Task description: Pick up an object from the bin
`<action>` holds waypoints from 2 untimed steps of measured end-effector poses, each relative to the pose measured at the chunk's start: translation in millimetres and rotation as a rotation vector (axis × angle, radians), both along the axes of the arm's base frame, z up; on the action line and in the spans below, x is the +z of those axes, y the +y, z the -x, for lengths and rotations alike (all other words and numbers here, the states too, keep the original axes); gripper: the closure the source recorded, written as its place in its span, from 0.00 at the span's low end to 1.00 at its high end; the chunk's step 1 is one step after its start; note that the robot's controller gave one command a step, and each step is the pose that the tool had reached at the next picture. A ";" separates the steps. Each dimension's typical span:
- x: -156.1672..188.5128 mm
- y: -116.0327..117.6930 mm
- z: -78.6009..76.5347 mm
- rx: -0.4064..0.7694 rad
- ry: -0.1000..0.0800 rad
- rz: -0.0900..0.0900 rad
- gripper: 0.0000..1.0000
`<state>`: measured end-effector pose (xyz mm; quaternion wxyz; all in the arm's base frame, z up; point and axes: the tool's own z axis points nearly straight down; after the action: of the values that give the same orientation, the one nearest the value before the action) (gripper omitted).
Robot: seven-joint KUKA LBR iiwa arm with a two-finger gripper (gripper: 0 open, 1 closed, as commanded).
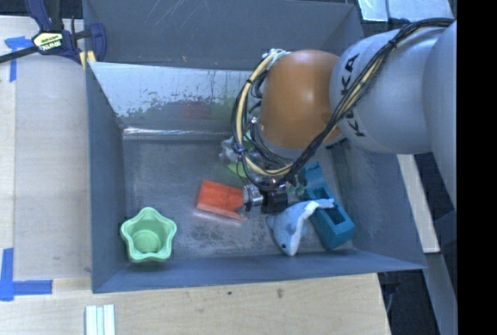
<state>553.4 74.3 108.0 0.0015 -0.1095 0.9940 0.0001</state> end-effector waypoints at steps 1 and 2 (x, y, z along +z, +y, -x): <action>-23.3 -4.1 3.9 0.135 -0.001 -0.001 0.00; -36.4 8.1 -8.4 0.265 -0.004 0.000 1.00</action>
Offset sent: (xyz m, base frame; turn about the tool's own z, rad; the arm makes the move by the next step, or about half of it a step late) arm 0.0070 0.0082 -0.0380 -0.2680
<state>561.7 82.3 71.6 0.0036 -0.2396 0.9709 0.0002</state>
